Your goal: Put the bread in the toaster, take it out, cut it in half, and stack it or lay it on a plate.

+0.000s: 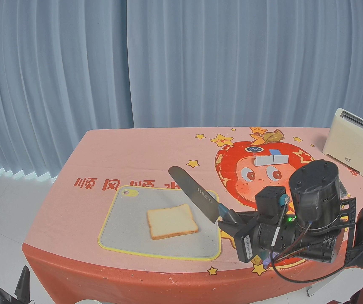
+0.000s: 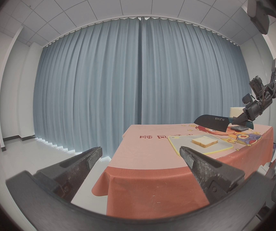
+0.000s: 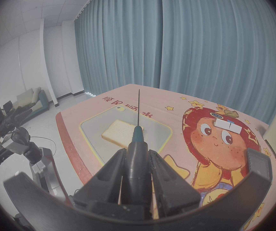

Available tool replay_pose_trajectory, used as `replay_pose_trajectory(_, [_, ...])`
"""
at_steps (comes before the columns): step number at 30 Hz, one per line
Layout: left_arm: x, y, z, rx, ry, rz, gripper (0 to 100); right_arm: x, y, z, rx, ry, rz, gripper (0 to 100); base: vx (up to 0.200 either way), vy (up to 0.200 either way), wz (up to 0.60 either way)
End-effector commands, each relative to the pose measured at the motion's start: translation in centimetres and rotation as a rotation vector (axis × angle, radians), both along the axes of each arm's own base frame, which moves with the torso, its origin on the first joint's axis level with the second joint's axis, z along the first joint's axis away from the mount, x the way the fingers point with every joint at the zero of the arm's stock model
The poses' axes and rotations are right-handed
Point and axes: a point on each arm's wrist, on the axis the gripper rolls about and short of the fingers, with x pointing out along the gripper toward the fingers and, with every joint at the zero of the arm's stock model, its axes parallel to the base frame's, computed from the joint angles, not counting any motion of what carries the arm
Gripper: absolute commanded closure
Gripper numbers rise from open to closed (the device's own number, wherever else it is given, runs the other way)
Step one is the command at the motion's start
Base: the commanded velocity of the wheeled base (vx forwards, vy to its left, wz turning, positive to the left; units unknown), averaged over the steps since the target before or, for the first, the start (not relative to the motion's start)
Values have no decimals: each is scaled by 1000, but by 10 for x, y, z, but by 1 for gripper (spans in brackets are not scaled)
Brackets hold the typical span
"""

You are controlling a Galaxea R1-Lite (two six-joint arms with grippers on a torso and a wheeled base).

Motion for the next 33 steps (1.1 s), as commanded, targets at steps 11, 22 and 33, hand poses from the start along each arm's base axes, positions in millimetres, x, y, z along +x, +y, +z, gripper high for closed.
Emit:
replay_pose_trajectory(11, [1,0,-5,9,11,-16,0,-11,15,-10,-16,10,55,100,0,0,0])
replay_pose_trajectory(22, [1,0,-4,4,0,-14,0,-10,16,-14,-27,16,54,100,0,0,0])
replay_pose_trajectory(33, [-2,-1,20,-11,-218,-42,0,-16,19,-18,-39,22,76,100,0,0,0])
